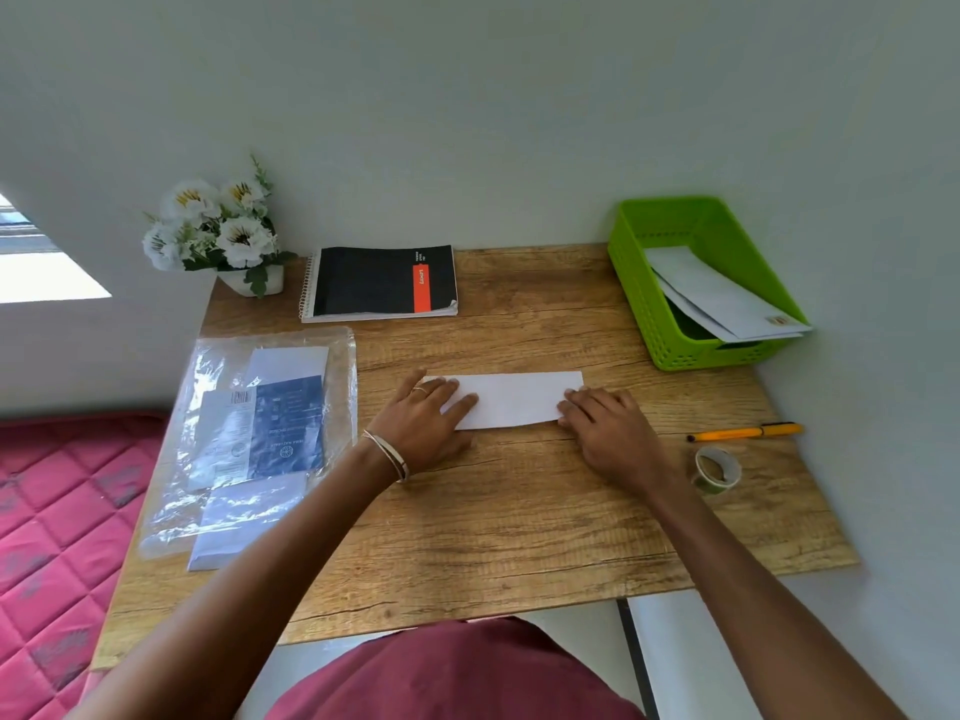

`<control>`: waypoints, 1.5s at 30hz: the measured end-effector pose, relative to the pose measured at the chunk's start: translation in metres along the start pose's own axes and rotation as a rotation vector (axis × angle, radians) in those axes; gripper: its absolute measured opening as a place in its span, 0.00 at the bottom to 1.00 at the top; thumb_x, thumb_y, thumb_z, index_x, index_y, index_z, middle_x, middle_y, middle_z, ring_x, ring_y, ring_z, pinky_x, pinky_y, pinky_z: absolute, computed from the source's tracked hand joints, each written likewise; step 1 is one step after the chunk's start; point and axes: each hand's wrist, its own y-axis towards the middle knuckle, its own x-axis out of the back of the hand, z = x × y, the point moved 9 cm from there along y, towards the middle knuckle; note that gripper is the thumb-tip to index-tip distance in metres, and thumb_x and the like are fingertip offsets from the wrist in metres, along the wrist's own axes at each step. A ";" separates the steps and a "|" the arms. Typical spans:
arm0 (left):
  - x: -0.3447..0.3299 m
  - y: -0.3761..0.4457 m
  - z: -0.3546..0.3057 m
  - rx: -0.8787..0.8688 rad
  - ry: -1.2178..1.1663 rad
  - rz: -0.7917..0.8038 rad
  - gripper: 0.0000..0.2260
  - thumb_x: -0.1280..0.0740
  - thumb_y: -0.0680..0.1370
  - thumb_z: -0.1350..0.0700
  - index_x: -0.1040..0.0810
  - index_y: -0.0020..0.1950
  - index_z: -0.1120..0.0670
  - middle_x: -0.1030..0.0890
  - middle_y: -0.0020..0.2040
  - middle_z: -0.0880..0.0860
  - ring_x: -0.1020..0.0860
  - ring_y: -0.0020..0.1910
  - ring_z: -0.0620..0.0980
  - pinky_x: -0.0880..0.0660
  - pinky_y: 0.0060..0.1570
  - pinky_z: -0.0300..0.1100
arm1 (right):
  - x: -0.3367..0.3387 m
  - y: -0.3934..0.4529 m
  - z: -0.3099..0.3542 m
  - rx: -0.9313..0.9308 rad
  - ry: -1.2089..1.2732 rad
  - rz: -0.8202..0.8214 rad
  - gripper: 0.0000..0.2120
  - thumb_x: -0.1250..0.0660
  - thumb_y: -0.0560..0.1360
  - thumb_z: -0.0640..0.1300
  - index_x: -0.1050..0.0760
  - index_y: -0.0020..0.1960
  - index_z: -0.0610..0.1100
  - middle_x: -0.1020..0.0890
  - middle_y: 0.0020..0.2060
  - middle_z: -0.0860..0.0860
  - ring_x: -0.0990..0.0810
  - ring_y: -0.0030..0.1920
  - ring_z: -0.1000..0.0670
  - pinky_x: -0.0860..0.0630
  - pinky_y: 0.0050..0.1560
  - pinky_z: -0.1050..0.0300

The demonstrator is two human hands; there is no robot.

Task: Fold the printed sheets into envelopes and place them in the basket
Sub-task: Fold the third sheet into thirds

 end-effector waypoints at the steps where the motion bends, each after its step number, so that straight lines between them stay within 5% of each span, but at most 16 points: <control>1: 0.000 -0.001 0.002 0.019 -0.040 -0.015 0.26 0.39 0.76 0.41 0.32 0.70 0.53 0.27 0.66 0.60 0.29 0.66 0.60 0.44 0.70 0.58 | 0.008 0.000 0.000 -0.024 0.017 -0.063 0.16 0.46 0.78 0.45 0.20 0.51 0.41 0.16 0.49 0.44 0.18 0.49 0.43 0.28 0.48 0.50; 5: 0.021 -0.015 0.015 0.121 -0.313 -0.247 0.14 0.37 0.76 0.50 0.22 0.58 0.52 0.18 0.52 0.53 0.21 0.52 0.54 0.34 0.64 0.56 | 0.032 -0.005 -0.013 -0.221 0.233 -0.242 0.11 0.44 0.77 0.43 0.23 0.47 0.43 0.18 0.45 0.49 0.22 0.46 0.46 0.37 0.45 0.52; 8: 0.027 -0.029 0.034 0.435 -0.708 -0.353 0.08 0.35 0.76 0.52 0.19 0.51 0.53 0.17 0.43 0.52 0.21 0.41 0.51 0.24 0.48 0.47 | 0.036 -0.013 -0.033 -0.455 0.587 -0.310 0.12 0.42 0.79 0.51 0.25 0.49 0.44 0.21 0.45 0.51 0.25 0.47 0.51 0.33 0.47 0.53; 11: 0.003 -0.041 0.042 0.732 -1.138 -0.346 0.10 0.30 0.73 0.53 0.20 0.52 0.54 0.16 0.44 0.51 0.19 0.43 0.50 0.21 0.46 0.51 | 0.021 -0.024 -0.047 -0.749 0.976 -0.337 0.11 0.34 0.76 0.53 0.28 0.53 0.47 0.22 0.43 0.54 0.24 0.45 0.58 0.28 0.44 0.63; 13: -0.002 -0.043 0.040 0.813 -1.215 -0.358 0.15 0.28 0.72 0.54 0.23 0.57 0.53 0.17 0.49 0.51 0.19 0.46 0.50 0.20 0.47 0.50 | 0.004 -0.031 -0.053 -0.886 1.115 -0.315 0.14 0.30 0.75 0.47 0.29 0.58 0.49 0.21 0.43 0.53 0.22 0.45 0.55 0.25 0.44 0.59; 16: -0.001 -0.042 0.033 0.873 -1.199 -0.344 0.26 0.27 0.71 0.57 0.32 0.66 0.51 0.22 0.53 0.49 0.22 0.48 0.49 0.22 0.48 0.45 | -0.005 -0.033 -0.056 -0.946 1.065 -0.289 0.19 0.29 0.73 0.41 0.29 0.62 0.46 0.21 0.39 0.49 0.22 0.42 0.50 0.26 0.44 0.58; 20: 0.000 -0.031 0.019 0.757 -0.939 -0.269 0.34 0.26 0.69 0.59 0.37 0.71 0.50 0.30 0.64 0.55 0.30 0.61 0.54 0.31 0.62 0.50 | -0.003 -0.024 -0.053 -0.917 0.885 -0.238 0.17 0.30 0.74 0.38 0.27 0.61 0.40 0.22 0.40 0.49 0.23 0.42 0.49 0.26 0.43 0.56; 25: -0.004 -0.031 0.007 0.703 -0.656 -0.218 0.27 0.29 0.72 0.55 0.33 0.69 0.49 0.40 0.69 0.57 0.39 0.66 0.58 0.35 0.64 0.54 | -0.009 -0.012 -0.037 -0.779 0.467 -0.036 0.16 0.35 0.76 0.41 0.28 0.64 0.40 0.26 0.61 0.41 0.31 0.62 0.40 0.33 0.56 0.46; 29: -0.006 -0.025 -0.003 0.588 -0.497 -0.145 0.17 0.35 0.76 0.53 0.26 0.64 0.43 0.37 0.71 0.49 0.40 0.68 0.55 0.36 0.62 0.54 | -0.015 0.001 0.000 -0.522 0.316 0.134 0.19 0.40 0.79 0.47 0.31 0.69 0.44 0.36 0.73 0.43 0.39 0.71 0.40 0.39 0.63 0.40; 34: -0.010 -0.024 -0.008 0.587 -0.457 -0.108 0.16 0.39 0.78 0.53 0.28 0.66 0.41 0.33 0.69 0.44 0.40 0.69 0.53 0.39 0.61 0.51 | -0.029 -0.002 0.028 -0.342 0.345 0.235 0.27 0.57 0.78 0.58 0.38 0.74 0.53 0.38 0.75 0.50 0.44 0.75 0.48 0.46 0.69 0.43; 45: -0.009 -0.038 -0.008 0.508 -0.601 -0.055 0.19 0.36 0.77 0.55 0.30 0.68 0.47 0.35 0.72 0.45 0.39 0.71 0.51 0.37 0.66 0.54 | -0.026 -0.014 0.012 -0.419 0.294 0.229 0.31 0.60 0.77 0.61 0.40 0.75 0.50 0.40 0.76 0.50 0.47 0.76 0.47 0.46 0.71 0.44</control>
